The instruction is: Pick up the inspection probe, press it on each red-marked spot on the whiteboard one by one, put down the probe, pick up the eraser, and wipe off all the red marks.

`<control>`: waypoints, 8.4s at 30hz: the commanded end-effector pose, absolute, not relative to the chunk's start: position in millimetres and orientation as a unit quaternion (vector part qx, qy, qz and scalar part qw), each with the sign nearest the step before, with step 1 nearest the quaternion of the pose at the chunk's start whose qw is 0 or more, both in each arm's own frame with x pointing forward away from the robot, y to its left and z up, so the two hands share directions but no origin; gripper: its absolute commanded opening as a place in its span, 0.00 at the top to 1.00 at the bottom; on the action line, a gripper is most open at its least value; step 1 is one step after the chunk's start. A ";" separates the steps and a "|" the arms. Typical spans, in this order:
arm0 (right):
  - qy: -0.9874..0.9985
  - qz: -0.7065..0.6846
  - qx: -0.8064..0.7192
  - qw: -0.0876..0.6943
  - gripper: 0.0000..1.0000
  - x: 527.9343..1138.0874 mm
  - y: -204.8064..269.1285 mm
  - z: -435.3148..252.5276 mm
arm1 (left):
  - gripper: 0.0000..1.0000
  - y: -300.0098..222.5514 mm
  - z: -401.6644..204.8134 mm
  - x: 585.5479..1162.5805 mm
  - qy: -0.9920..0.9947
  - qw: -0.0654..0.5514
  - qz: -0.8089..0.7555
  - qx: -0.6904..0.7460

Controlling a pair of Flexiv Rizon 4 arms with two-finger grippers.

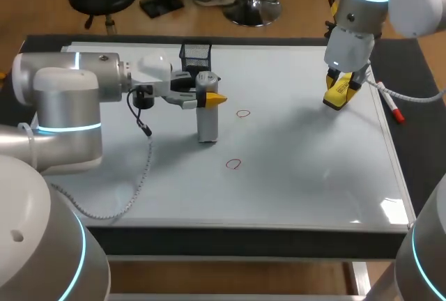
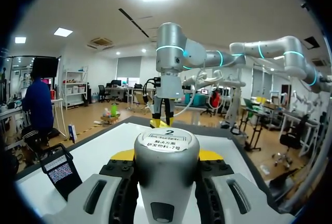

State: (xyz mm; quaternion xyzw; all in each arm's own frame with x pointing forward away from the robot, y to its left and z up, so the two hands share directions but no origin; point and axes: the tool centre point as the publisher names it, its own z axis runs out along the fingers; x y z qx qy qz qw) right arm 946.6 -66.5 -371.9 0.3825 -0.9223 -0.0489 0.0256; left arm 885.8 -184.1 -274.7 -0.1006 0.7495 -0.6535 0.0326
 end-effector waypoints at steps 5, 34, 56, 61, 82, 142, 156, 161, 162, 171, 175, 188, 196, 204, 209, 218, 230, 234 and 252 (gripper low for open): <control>-0.922 -0.047 0.383 0.026 1.00 947.0 -67.1 -371.5 | 1.00 -184.3 -276.6 885.2 0.749 0.036 -0.654 -0.101; -0.922 -0.047 0.383 0.026 1.00 947.0 -67.1 -371.5 | 1.00 -69.1 -235.4 858.6 0.719 0.163 -0.653 -0.173; -0.922 -0.047 0.383 0.026 1.00 947.0 -67.1 -371.5 | 1.00 33.7 -231.1 824.3 0.700 0.254 -0.615 -0.258; -0.922 -0.047 0.383 0.026 1.00 947.0 -67.1 -371.5 | 1.00 50.9 -233.6 821.0 0.694 0.266 -0.611 -0.272; -0.922 -0.047 0.383 0.026 1.00 947.0 -67.1 -371.5 | 1.00 66.3 -236.4 819.5 0.690 0.282 -0.601 -0.289; -0.662 0.008 0.750 0.002 1.00 862.1 271.4 -394.3 | 1.00 66.3 -236.4 819.5 0.690 0.282 -0.601 -0.289; -0.640 -0.021 0.768 -0.004 1.00 871.2 294.1 -407.1 | 1.00 66.3 -236.4 819.5 0.690 0.282 -0.601 -0.289; -0.639 -0.025 0.769 0.003 1.00 872.9 295.7 -412.0 | 1.00 66.3 -236.4 819.5 0.690 0.282 -0.601 -0.289; -0.638 -0.025 0.769 0.004 1.00 872.8 295.6 -413.2 | 1.00 66.3 -236.4 819.5 0.690 0.282 -0.601 -0.289; -0.644 -0.029 0.764 0.018 1.00 873.4 292.8 -421.1 | 1.00 66.3 -236.4 819.5 0.690 0.282 -0.601 -0.289; -0.653 -0.031 0.757 0.021 1.00 872.9 285.9 -424.8 | 1.00 66.3 -236.4 819.5 0.690 0.282 -0.601 -0.289; -0.683 -0.026 0.730 0.030 1.00 869.9 240.4 -427.6 | 1.00 66.3 -236.4 819.5 0.690 0.282 -0.601 -0.289; -0.692 -0.022 0.721 0.034 1.00 870.5 221.6 -425.8 | 1.00 66.3 -236.4 819.5 0.690 0.282 -0.601 -0.289; -0.691 -0.026 0.722 0.028 1.00 873.3 221.5 -413.0 | 1.00 66.3 -236.4 819.5 0.690 0.282 -0.601 -0.289; -0.690 -0.029 0.723 0.021 1.00 881.2 219.4 -396.8 | 1.00 66.3 -236.4 819.5 0.690 0.282 -0.601 -0.289; -0.724 -0.034 0.689 0.010 1.00 907.5 177.0 -376.7 | 1.00 66.3 -236.4 819.5 0.690 0.282 -0.601 -0.289; -0.811 -0.023 0.584 0.012 1.00 914.7 71.8 -369.0 | 1.00 66.3 -236.4 819.5 0.690 0.282 -0.601 -0.289; -0.837 -0.025 0.547 0.014 1.00 909.3 40.7 -368.4 | 1.00 66.3 -236.4 819.5 0.690 0.282 -0.601 -0.289; -0.919 -0.034 0.392 0.014 1.00 872.7 -71.1 -372.8 | 1.00 66.3 -236.4 819.5 0.690 0.282 -0.601 -0.289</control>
